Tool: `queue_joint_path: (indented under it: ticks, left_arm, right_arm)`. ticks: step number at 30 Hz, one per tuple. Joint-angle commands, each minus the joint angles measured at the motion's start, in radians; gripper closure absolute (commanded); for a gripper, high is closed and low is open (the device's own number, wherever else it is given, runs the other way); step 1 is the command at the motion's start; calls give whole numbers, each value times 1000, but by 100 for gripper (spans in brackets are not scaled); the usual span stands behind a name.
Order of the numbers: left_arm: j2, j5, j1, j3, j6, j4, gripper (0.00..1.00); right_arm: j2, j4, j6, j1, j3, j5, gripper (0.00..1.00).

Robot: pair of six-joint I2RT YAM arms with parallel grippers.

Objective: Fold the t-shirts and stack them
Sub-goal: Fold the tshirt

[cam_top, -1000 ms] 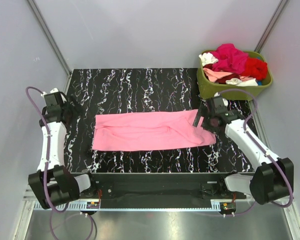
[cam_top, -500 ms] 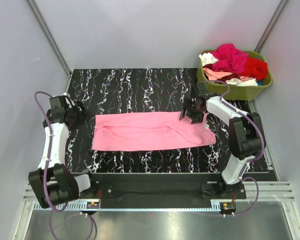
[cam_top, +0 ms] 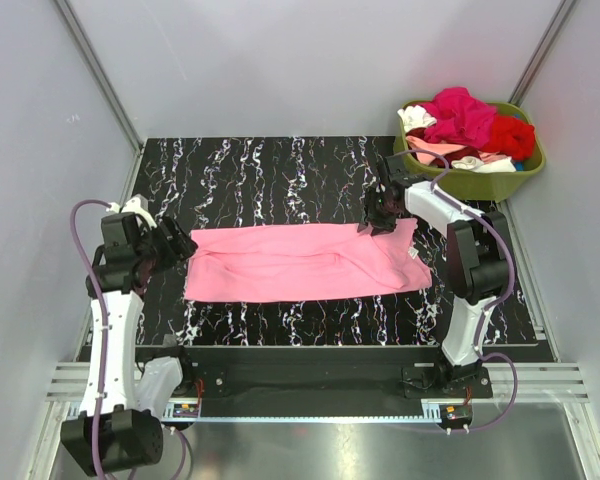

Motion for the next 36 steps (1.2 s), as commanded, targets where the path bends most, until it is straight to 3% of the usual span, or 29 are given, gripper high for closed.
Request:
queue_joint_path:
  ticks: [1, 3, 15, 28, 36]
  left_arm:
    - [30, -9, 0, -8, 23, 32, 23]
    - [27, -3, 1, -8, 22, 35, 23]
    - [7, -5, 0, -11, 22, 42, 23]
    - [3, -3, 0, -13, 22, 43, 23]
    - [0, -3, -2, -13, 23, 45, 23]
  right_arm:
    - [2, -1, -19, 14, 20, -24, 51]
    - [2, -2, -21, 16, 13, -25, 52]
    - [-28, 1, -10, 40, -46, -39, 100]
    - [-191, 21, 70, 147, -189, -39, 100]
    - [-243, -28, 87, 233, -158, -19, 100]
